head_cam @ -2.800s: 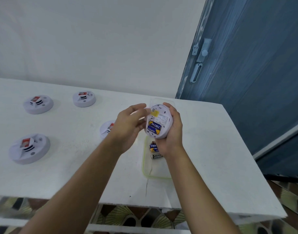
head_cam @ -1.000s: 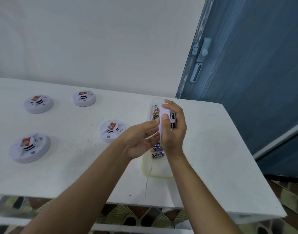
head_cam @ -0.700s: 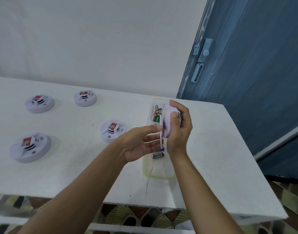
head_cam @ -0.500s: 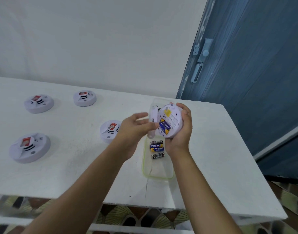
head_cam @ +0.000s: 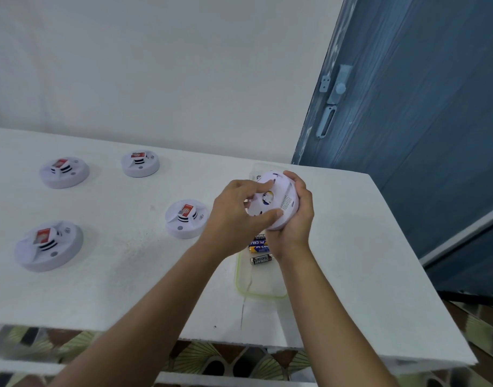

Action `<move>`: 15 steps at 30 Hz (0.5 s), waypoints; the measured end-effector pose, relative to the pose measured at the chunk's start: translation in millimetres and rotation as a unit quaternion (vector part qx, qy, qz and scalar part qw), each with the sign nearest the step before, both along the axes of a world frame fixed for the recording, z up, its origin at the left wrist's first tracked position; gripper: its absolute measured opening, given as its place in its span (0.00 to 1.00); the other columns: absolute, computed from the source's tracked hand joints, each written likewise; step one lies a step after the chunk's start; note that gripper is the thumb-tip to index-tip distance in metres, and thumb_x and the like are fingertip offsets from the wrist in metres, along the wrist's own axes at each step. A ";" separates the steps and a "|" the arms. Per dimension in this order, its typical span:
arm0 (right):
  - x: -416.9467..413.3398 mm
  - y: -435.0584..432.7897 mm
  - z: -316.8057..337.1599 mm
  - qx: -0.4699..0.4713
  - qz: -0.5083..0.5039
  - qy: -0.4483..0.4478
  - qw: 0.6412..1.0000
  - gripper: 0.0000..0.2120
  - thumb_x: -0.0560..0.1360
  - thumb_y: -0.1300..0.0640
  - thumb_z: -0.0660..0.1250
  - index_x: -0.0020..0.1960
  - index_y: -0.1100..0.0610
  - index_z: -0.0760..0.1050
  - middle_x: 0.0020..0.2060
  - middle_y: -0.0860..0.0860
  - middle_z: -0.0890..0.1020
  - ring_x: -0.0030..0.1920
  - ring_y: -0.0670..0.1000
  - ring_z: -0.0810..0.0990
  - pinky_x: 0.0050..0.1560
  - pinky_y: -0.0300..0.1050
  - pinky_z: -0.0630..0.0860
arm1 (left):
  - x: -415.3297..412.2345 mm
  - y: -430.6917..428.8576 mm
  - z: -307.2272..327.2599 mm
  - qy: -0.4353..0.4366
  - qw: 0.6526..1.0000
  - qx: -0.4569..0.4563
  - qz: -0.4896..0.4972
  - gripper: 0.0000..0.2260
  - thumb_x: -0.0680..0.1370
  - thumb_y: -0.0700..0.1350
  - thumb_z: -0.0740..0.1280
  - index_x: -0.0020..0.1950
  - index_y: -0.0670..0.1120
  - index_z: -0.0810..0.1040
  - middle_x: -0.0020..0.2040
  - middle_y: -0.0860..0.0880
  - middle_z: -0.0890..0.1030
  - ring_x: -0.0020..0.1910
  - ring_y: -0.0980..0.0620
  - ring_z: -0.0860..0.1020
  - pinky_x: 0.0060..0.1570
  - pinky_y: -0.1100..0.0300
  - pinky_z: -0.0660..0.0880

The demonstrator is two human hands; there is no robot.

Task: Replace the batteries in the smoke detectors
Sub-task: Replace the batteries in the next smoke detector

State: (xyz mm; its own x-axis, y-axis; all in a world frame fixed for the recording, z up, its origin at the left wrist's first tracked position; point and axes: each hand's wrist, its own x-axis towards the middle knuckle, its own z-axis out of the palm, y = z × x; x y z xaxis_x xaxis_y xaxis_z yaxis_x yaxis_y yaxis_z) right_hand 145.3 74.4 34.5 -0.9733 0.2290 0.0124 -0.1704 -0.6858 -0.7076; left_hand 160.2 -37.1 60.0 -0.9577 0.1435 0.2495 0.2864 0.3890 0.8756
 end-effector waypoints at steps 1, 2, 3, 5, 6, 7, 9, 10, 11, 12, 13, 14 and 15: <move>-0.1 -0.5 -0.5 -0.009 -0.002 -0.006 1.000 0.10 0.77 0.50 0.61 0.51 0.51 0.79 0.49 0.55 0.81 0.51 0.58 0.79 0.50 0.51 0.78 | -0.4 -0.4 -0.3 -0.003 1.000 -0.004 -0.001 0.21 0.70 0.48 0.77 0.63 0.55 0.79 0.58 0.56 0.74 0.53 0.65 0.74 0.51 0.76 0.70; -0.5 -0.8 -0.9 -0.018 -0.003 -0.009 1.000 0.11 0.75 0.50 0.61 0.51 0.51 0.79 0.51 0.55 0.81 0.52 0.58 0.78 0.50 0.51 0.77 | -1.0 -0.9 -0.3 -0.006 1.000 -0.008 -0.003 0.21 0.70 0.48 0.77 0.62 0.55 0.79 0.58 0.56 0.74 0.53 0.64 0.74 0.52 0.75 0.71; -0.6 -1.0 -1.7 -0.024 -0.003 -0.012 1.000 0.11 0.74 0.50 0.62 0.51 0.51 0.79 0.52 0.56 0.80 0.53 0.58 0.78 0.51 0.51 0.77 | -1.7 -1.6 -0.3 -0.009 1.000 -0.011 -0.006 0.21 0.70 0.48 0.77 0.62 0.55 0.79 0.58 0.56 0.75 0.53 0.63 0.75 0.54 0.72 0.72; -0.7 -0.9 -3.7 -0.027 0.002 -0.016 1.000 0.11 0.75 0.50 0.62 0.52 0.51 0.79 0.53 0.57 0.79 0.53 0.58 0.78 0.49 0.50 0.77 | -3.2 -3.4 0.7 -0.014 1.000 -0.014 -0.018 0.21 0.70 0.47 0.77 0.61 0.54 0.79 0.59 0.55 0.75 0.54 0.60 0.75 0.57 0.67 0.73; -0.5 -0.9 -4.4 -0.026 0.005 -0.018 0.999 0.10 0.77 0.50 0.61 0.52 0.51 0.79 0.52 0.56 0.80 0.52 0.58 0.78 0.47 0.49 0.78 | -4.2 -3.9 1.0 -0.015 1.000 -0.012 -0.022 0.21 0.70 0.46 0.77 0.61 0.54 0.79 0.59 0.55 0.75 0.55 0.60 0.75 0.58 0.65 0.73; -0.3 -1.1 -4.6 -0.024 0.008 -0.020 0.999 0.10 0.78 0.51 0.59 0.52 0.51 0.79 0.51 0.56 0.80 0.52 0.57 0.78 0.46 0.48 0.78 | -5.0 -4.4 0.8 -0.015 1.000 -0.008 -0.023 0.21 0.70 0.46 0.78 0.61 0.54 0.79 0.59 0.55 0.75 0.55 0.59 0.75 0.58 0.65 0.73; -0.5 -1.9 -3.9 -0.021 0.008 -0.023 0.999 0.10 0.78 0.51 0.59 0.52 0.51 0.79 0.51 0.55 0.80 0.51 0.57 0.78 0.45 0.47 0.78 | -5.9 -4.2 0.0 -0.016 1.000 -0.003 -0.018 0.21 0.70 0.46 0.77 0.61 0.54 0.79 0.58 0.55 0.74 0.55 0.59 0.75 0.58 0.65 0.73; -0.6 -2.2 -3.8 -0.019 0.005 -0.024 1.000 0.10 0.78 0.50 0.60 0.52 0.51 0.79 0.51 0.55 0.80 0.51 0.57 0.78 0.45 0.48 0.78 | -5.9 -3.7 -0.8 -0.017 1.000 -0.003 -0.017 0.21 0.70 0.46 0.77 0.62 0.54 0.79 0.59 0.55 0.74 0.55 0.59 0.75 0.58 0.65 0.73; -1.0 -2.1 -2.9 -0.016 0.003 -0.022 1.000 0.10 0.78 0.50 0.60 0.52 0.51 0.79 0.52 0.55 0.79 0.52 0.57 0.78 0.46 0.48 0.78 | -6.4 -3.3 -1.8 -0.015 1.000 -0.002 -0.017 0.21 0.70 0.46 0.77 0.62 0.54 0.79 0.59 0.55 0.75 0.56 0.59 0.75 0.58 0.66 0.73; -1.3 -2.0 -2.4 -0.014 0.003 -0.021 1.000 0.10 0.79 0.51 0.59 0.52 0.51 0.78 0.52 0.56 0.79 0.52 0.57 0.78 0.45 0.48 0.78 | -7.1 -3.4 -2.9 -0.013 1.000 0.001 -0.019 0.21 0.70 0.45 0.77 0.62 0.53 0.79 0.59 0.55 0.75 0.56 0.59 0.75 0.58 0.66 0.72; -0.9 -1.3 -1.7 -0.015 0.009 -0.023 1.000 0.10 0.80 0.52 0.58 0.52 0.51 0.78 0.51 0.56 0.79 0.52 0.58 0.78 0.45 0.47 0.79 | -7.8 -3.7 -4.0 -0.011 1.000 0.004 -0.023 0.21 0.71 0.45 0.77 0.63 0.53 0.79 0.60 0.55 0.75 0.57 0.59 0.75 0.59 0.66 0.72; -0.7 -0.4 -0.5 -0.019 0.018 -0.028 0.999 0.10 0.81 0.52 0.58 0.51 0.50 0.78 0.51 0.56 0.79 0.51 0.58 0.78 0.44 0.47 0.79 | -8.5 -4.4 -5.3 -0.008 1.000 0.004 -0.027 0.22 0.71 0.45 0.77 0.63 0.53 0.79 0.60 0.55 0.75 0.58 0.58 0.75 0.59 0.66 0.72; -0.3 1.0 1.0 -0.023 0.030 -0.034 0.999 0.10 0.81 0.52 0.58 0.51 0.50 0.78 0.49 0.55 0.80 0.49 0.57 0.79 0.43 0.46 0.79 | -9.3 -5.3 -6.4 -0.004 1.000 0.002 -0.030 0.22 0.71 0.45 0.77 0.64 0.53 0.79 0.61 0.55 0.75 0.59 0.58 0.75 0.60 0.65 0.73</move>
